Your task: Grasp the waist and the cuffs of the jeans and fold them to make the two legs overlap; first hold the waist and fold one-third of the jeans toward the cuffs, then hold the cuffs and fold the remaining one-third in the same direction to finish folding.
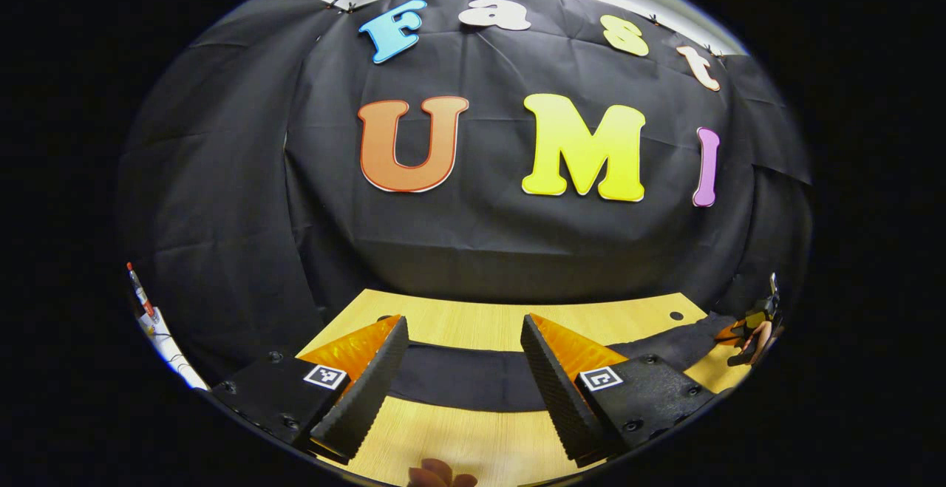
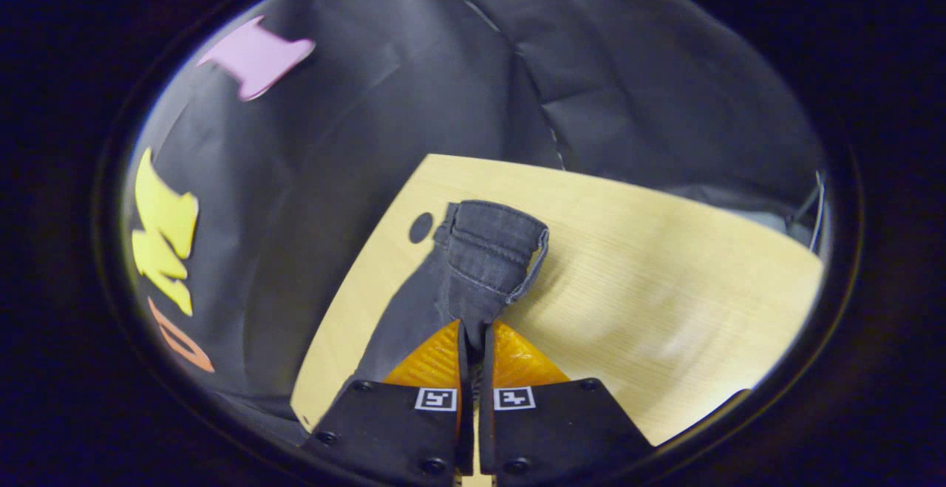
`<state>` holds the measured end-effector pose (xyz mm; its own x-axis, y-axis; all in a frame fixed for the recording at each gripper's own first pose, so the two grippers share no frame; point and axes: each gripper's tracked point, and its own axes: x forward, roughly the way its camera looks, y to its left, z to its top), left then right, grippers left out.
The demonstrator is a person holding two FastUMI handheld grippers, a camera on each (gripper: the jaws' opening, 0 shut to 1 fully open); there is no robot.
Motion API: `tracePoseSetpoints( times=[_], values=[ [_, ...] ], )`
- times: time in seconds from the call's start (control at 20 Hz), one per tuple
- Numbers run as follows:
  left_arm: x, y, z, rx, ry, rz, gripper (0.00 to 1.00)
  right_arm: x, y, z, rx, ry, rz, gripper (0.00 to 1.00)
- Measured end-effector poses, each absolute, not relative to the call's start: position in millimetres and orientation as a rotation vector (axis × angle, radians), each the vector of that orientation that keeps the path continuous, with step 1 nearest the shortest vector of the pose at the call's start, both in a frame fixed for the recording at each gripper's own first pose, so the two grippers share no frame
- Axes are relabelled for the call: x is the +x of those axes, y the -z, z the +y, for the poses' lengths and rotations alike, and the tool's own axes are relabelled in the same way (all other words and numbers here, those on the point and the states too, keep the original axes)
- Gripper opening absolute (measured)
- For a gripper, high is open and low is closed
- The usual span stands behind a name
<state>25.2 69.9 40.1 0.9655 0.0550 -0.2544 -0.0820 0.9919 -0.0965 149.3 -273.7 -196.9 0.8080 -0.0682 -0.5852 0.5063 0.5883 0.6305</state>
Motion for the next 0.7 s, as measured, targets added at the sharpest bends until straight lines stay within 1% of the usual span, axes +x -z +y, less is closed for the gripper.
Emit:
tracePoseSetpoints(
  times=[0.2,0.25,0.3,0.4,0.6,0.7],
  values=[
    [15,-26,79,-0.122,-0.082,0.277,0.98,151,148,-231,0.549,0.244,0.480,0.04],
    [13,-22,81,-0.130,-0.091,0.283,0.98,152,139,-218,0.462,0.213,0.464,0.02],
    [10,-19,85,-0.141,-0.100,0.293,0.98,153,130,-204,0.385,0.179,0.444,0.04],
    [4,-14,93,-0.165,-0.118,0.307,0.99,149,115,-180,0.240,0.108,0.402,0.04],
    [-6,-5,110,-0.185,-0.154,0.317,0.98,142,103,-131,0.031,-0.033,0.337,0.04],
    [-12,-3,118,-0.193,-0.173,0.324,0.99,136,88,-129,-0.021,-0.092,0.322,0.04]
  ],
)
